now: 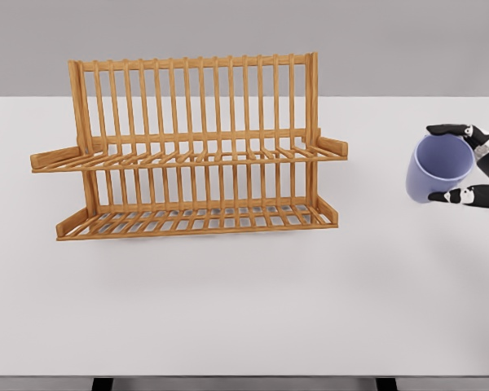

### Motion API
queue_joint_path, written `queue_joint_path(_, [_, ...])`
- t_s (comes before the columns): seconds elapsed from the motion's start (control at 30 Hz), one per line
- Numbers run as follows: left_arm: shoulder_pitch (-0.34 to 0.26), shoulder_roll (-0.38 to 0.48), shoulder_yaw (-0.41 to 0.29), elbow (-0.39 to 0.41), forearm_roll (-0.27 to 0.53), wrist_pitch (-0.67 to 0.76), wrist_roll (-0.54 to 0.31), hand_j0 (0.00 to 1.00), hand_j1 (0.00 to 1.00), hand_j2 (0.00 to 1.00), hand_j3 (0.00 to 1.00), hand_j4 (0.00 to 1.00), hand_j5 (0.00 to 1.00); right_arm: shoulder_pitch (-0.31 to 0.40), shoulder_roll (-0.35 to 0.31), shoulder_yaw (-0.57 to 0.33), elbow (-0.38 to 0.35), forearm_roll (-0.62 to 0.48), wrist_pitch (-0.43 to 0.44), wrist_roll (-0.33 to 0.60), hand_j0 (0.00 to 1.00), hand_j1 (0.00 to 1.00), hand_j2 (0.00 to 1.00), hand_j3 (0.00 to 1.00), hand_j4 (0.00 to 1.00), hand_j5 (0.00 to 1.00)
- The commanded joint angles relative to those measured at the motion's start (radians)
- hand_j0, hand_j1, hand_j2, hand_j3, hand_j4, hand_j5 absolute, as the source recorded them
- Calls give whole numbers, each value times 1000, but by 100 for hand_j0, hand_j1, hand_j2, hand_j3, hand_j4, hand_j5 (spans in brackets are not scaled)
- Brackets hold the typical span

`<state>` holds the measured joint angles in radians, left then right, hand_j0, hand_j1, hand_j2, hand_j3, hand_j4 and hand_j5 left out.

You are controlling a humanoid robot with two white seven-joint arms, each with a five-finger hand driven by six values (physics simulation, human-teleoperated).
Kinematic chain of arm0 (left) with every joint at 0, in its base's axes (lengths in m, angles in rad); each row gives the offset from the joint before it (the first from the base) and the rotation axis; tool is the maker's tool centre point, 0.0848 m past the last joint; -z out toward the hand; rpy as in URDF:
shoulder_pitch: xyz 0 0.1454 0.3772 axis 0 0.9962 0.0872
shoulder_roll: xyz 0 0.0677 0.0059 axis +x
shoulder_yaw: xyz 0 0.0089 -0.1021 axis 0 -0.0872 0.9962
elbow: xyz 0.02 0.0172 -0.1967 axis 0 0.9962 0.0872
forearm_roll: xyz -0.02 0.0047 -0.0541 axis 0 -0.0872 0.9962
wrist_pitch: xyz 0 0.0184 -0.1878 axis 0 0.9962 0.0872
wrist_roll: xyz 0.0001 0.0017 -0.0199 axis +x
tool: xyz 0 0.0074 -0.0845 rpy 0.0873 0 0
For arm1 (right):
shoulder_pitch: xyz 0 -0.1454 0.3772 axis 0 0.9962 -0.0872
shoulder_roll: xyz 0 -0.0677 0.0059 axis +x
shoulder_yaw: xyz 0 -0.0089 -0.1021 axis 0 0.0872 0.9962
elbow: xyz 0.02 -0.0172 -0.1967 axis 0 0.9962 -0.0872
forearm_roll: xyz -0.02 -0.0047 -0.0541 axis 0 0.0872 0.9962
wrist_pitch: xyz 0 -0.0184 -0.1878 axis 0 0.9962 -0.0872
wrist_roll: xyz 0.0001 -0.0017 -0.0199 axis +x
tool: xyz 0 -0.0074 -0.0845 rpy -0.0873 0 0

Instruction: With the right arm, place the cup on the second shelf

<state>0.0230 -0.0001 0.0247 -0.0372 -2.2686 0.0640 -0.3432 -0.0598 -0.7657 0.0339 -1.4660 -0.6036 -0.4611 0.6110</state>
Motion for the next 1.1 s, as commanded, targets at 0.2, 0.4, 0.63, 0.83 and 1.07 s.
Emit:
queue_joint_path(0.2, [0, 0, 0, 0, 0, 0, 0, 100, 100, 100, 100, 100, 100, -25, 26, 0, -10, -7, 1, 0, 73, 73, 73, 73, 73, 73])
queue_joint_path(0.4, [0, 0, 0, 0, 0, 0, 0, 100, 100, 100, 100, 100, 100, -63, 52, 4, -11, -7, 1, 0, 73, 73, 73, 73, 73, 73])
queue_joint_path(0.63, [0, 0, 0, 0, 0, 0, 0, 100, 100, 100, 100, 100, 100, -80, 65, 4, -16, -5, 1, 0, 72, 72, 72, 72, 72, 72])
queue_joint_path(0.83, [0, 0, 0, 0, 0, 0, 0, 100, 100, 100, 100, 100, 100, -109, 66, 8, -27, -5, -13, 0, 72, 72, 72, 72, 72, 72])
queue_joint_path(1.07, [0, 0, 0, 0, 0, 0, 0, 100, 100, 100, 100, 100, 100, -137, 82, 23, -39, -4, -30, 0, 72, 72, 72, 72, 72, 72])
